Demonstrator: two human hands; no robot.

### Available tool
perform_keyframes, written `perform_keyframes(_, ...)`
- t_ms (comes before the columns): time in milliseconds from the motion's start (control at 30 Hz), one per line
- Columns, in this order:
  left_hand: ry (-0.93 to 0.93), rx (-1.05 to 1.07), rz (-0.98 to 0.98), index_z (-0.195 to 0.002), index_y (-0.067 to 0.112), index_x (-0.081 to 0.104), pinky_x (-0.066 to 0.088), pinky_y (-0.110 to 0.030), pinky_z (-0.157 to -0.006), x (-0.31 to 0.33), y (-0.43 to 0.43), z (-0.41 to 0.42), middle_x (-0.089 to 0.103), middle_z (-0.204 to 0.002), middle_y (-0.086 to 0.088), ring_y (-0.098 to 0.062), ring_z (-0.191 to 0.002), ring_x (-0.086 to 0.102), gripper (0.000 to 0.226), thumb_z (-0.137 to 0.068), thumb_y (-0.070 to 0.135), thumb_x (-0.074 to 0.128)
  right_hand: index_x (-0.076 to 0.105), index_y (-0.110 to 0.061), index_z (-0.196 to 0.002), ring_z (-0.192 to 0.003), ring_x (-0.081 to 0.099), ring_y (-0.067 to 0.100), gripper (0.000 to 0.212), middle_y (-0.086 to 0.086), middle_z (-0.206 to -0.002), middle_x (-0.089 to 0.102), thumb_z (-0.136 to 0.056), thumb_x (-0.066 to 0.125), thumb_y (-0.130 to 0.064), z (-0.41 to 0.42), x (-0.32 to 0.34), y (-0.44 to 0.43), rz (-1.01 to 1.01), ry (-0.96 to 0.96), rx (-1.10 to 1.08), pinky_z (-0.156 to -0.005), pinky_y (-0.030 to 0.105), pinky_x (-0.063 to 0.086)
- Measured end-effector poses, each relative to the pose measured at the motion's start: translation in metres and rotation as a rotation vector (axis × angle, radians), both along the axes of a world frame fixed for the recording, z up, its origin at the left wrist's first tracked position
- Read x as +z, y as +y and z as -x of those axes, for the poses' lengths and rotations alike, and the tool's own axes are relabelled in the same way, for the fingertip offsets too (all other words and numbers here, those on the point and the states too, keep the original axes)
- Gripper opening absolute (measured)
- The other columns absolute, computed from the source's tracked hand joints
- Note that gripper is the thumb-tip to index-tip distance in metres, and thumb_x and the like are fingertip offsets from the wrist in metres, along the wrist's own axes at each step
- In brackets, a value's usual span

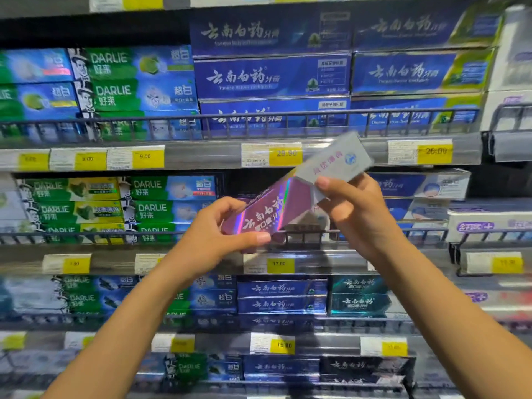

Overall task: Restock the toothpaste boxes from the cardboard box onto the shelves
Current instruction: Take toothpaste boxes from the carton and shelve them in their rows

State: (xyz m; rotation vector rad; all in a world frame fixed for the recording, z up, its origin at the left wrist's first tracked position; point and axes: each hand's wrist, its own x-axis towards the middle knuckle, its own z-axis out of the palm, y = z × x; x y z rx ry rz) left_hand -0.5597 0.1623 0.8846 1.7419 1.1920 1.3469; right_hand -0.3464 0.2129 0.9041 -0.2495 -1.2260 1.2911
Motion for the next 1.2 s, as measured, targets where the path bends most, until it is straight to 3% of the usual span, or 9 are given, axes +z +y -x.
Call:
perform_keyframes(167, 0.059, 0.035, -0.051, -0.098, 0.021, 0.065, 0.057, -0.021, -0.068, 0.019, 0.012, 0.013, 0.070, -0.092, 0.002, -0.008, -0.076, 0.067, 0.051, -0.052, 0.021, 0.087, 0.059, 0.004, -0.104, -0.094, 0.067, 0.023, 0.028, 0.012, -0.098, 0.071, -0.078, 0.062, -0.006, -0.036, -0.004, 0.003, -0.036, -0.180, -0.098, -0.075, 0.027, 0.055)
perform_keyframes(267, 0.023, 0.068, -0.093, -0.108, 0.015, 0.061, 0.053, -0.015, -0.062, 0.030, 0.023, 0.015, 0.067, -0.087, 0.004, -0.001, -0.067, 0.067, 0.053, -0.059, 0.014, 0.081, 0.064, -0.004, -0.096, -0.090, 0.069, 0.019, 0.029, 0.005, -0.090, 0.074, -0.068, 0.072, -0.007, -0.051, -0.009, 0.006, -0.033, -0.339, -0.200, -0.075, 0.024, 0.054)
perform_keyframes(400, 0.057, 0.102, -0.130, -0.113, 0.019, 0.054, 0.057, -0.022, -0.073, 0.029, 0.037, 0.011, 0.064, -0.111, 0.004, -0.002, -0.083, 0.069, 0.057, -0.064, 0.015, 0.081, 0.065, -0.011, -0.097, -0.088, 0.069, 0.018, 0.043, 0.005, -0.092, 0.073, -0.057, 0.084, -0.016, -0.057, -0.010, 0.011, -0.064, -0.513, -0.397, -0.073, 0.022, 0.053)
perform_keyframes(533, -0.059, 0.170, -0.150, -0.133, 0.020, 0.042, 0.053, -0.020, -0.084, 0.008, 0.041, -0.002, 0.058, -0.120, -0.001, -0.007, -0.101, 0.063, 0.071, -0.072, 0.011, 0.078, 0.066, -0.007, -0.103, -0.095, 0.069, 0.021, 0.038, 0.009, -0.101, 0.072, -0.068, 0.077, -0.017, -0.052, -0.014, 0.011, -0.079, -0.443, -0.451, -0.082, 0.030, 0.054)
perform_keyframes(600, -0.069, 0.215, -0.143, -0.142, 0.013, 0.036, 0.049, -0.027, -0.096, 0.002, 0.044, -0.003, 0.056, -0.123, -0.004, -0.014, -0.112, 0.058, 0.079, -0.074, 0.015, 0.077, 0.065, -0.004, -0.106, -0.096, 0.069, 0.022, 0.037, 0.010, -0.102, 0.072, -0.072, 0.076, -0.014, -0.048, -0.018, 0.012, -0.059, -0.441, -0.472, -0.084, 0.032, 0.054)
perform_keyframes(733, 0.065, 0.291, -0.206, -0.132, 0.011, 0.049, 0.048, -0.037, -0.100, 0.004, 0.055, -0.002, 0.061, -0.124, -0.004, -0.016, -0.110, 0.060, 0.061, -0.079, 0.026, 0.074, 0.065, -0.005, -0.104, -0.092, 0.069, 0.013, 0.030, 0.006, -0.100, 0.072, -0.077, 0.074, -0.012, -0.036, -0.016, 0.017, -0.073, -0.428, -0.535, -0.075, 0.021, 0.054)
perform_keyframes(967, 0.156, 0.441, -0.161, -0.141, 0.013, 0.032, 0.042, -0.048, -0.103, 0.005, 0.065, -0.007, 0.050, -0.138, -0.006, -0.026, -0.126, 0.048, 0.083, -0.072, 0.047, 0.065, 0.065, -0.009, -0.102, -0.093, 0.068, 0.013, 0.032, 0.003, -0.101, 0.071, -0.075, 0.077, -0.021, -0.014, -0.010, 0.030, -0.090, -0.463, -0.621, -0.076, 0.026, 0.057)
perform_keyframes(1100, 0.272, 0.493, -0.162, -0.146, 0.006, 0.025, 0.032, -0.042, -0.110, 0.007, 0.064, -0.013, 0.038, -0.145, -0.015, -0.031, -0.134, 0.035, 0.072, -0.088, 0.027, 0.062, 0.056, -0.012, -0.105, -0.095, 0.066, 0.015, 0.045, 0.005, -0.106, 0.067, -0.070, 0.081, -0.027, -0.008, -0.011, 0.038, -0.058, -0.474, -0.705, -0.080, 0.030, 0.056)
perform_keyframes(1200, 0.343, 0.489, -0.155, -0.145, 0.004, 0.024, 0.029, -0.037, -0.106, 0.007, 0.068, -0.018, 0.033, -0.145, -0.018, -0.032, -0.134, 0.033, 0.069, -0.090, 0.023, 0.059, 0.054, -0.016, -0.107, -0.097, 0.063, 0.016, 0.050, 0.004, -0.108, 0.065, -0.068, 0.082, -0.031, -0.008, -0.014, 0.041, -0.088, -0.547, -0.810, -0.080, 0.032, 0.056)
